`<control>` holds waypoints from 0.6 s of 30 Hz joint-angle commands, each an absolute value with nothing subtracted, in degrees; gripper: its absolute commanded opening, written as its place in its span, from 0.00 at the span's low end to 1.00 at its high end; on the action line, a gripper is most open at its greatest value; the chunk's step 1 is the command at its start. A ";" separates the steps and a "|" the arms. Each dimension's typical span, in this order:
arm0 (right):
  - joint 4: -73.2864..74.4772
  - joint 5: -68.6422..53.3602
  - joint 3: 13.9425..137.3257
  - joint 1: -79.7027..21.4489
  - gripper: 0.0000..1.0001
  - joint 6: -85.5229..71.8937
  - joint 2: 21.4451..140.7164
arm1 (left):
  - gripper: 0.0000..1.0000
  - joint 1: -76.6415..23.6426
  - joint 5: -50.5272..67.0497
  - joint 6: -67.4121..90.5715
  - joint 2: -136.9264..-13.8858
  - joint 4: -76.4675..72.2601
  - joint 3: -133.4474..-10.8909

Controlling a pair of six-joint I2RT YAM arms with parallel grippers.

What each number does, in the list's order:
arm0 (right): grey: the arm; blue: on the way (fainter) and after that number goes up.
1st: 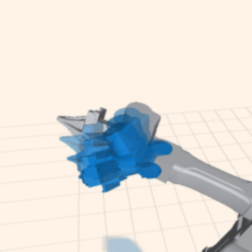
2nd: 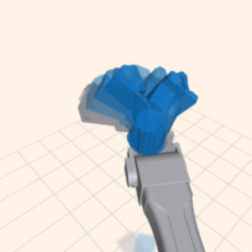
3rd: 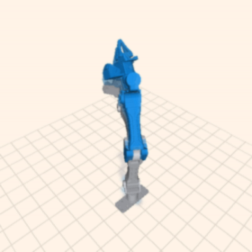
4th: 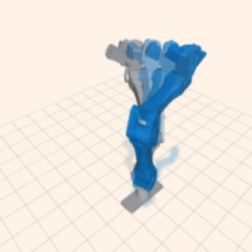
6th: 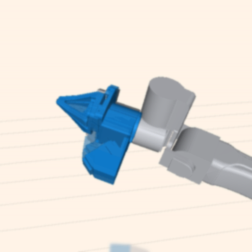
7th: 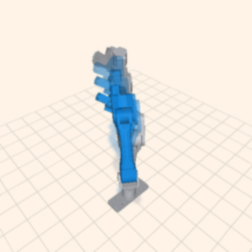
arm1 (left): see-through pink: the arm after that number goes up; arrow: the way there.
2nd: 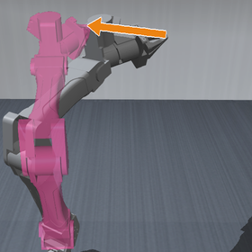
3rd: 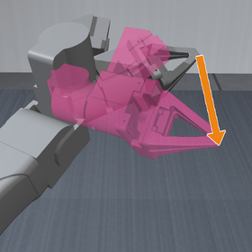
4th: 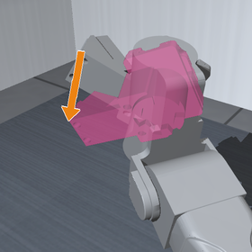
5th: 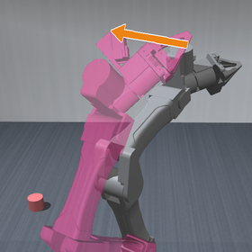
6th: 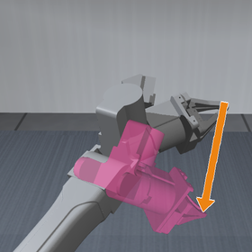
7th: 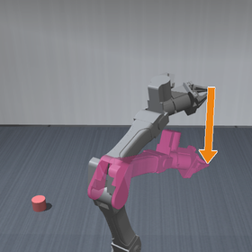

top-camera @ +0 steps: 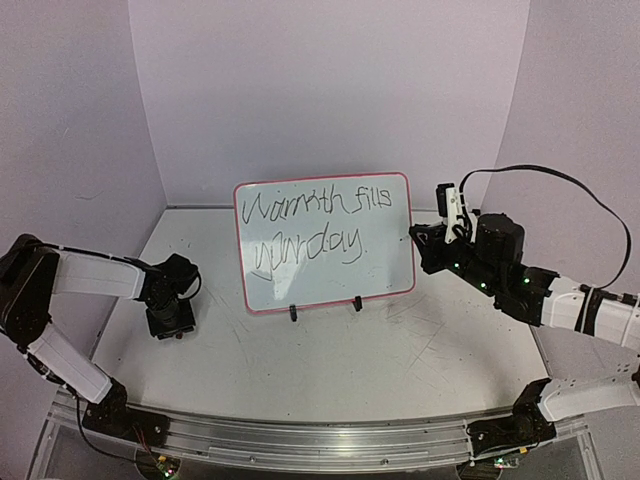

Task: Write a sentence on the whiteboard
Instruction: Pick up the pen cap from the corner of the board, then insert the whiteboard marker without the cap into the pen cap.

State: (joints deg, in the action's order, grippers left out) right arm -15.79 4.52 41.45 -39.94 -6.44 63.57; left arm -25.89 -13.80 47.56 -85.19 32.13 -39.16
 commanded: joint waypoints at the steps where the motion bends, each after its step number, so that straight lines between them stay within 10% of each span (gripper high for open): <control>1: -17.47 3.64 41.65 -40.34 0.00 -6.65 62.38 | 0.37 -25.93 -14.34 45.11 -86.90 29.68 -38.59; 9: -16.62 4.19 43.52 -40.34 0.00 -6.25 63.70 | 0.01 -25.96 -9.86 45.19 -81.98 28.71 -37.96; 18: -15.90 -4.26 49.57 -40.25 0.00 -7.89 67.00 | 0.00 -31.68 6.92 43.14 -59.98 23.73 -36.48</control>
State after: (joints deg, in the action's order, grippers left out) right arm -14.96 1.20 44.06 -39.94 -7.15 64.75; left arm -29.02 -2.79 46.19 -67.66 28.50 -36.99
